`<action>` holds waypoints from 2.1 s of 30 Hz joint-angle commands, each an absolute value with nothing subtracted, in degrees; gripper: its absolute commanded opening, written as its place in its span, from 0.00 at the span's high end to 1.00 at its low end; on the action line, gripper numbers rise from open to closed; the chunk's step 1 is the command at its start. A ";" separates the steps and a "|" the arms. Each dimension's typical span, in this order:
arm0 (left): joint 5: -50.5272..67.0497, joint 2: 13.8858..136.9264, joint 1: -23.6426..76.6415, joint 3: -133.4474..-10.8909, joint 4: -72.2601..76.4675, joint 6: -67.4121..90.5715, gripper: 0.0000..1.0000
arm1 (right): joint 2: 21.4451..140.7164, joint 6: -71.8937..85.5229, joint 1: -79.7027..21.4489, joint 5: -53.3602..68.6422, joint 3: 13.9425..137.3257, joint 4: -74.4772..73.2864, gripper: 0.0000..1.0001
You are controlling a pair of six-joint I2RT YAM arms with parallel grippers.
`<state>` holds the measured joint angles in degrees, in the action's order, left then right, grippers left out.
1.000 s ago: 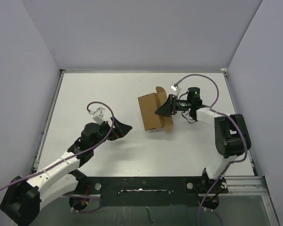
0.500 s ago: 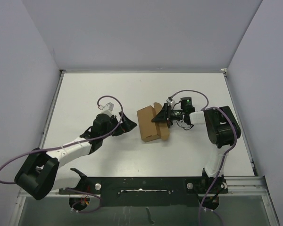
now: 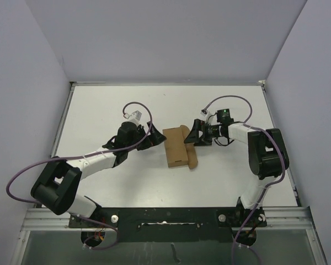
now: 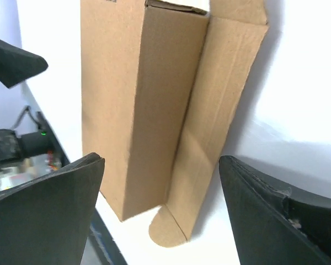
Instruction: Fold the paper box
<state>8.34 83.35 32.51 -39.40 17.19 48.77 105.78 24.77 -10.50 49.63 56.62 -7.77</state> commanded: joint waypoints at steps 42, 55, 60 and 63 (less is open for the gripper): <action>19.23 96.29 28.70 -55.88 2.93 35.09 0.41 | 105.25 -3.61 -17.17 47.33 65.39 -22.37 0.86; 17.79 77.06 28.83 -35.91 21.82 36.73 0.02 | 77.80 -71.02 -15.18 63.67 41.30 -22.08 0.22; 17.78 77.76 29.78 -33.06 24.27 38.38 0.03 | 78.98 -84.27 -17.69 60.04 40.61 -27.72 0.20; 17.01 79.82 30.76 -32.61 26.15 38.82 0.04 | 79.28 -85.36 -20.06 56.60 39.74 -25.67 0.22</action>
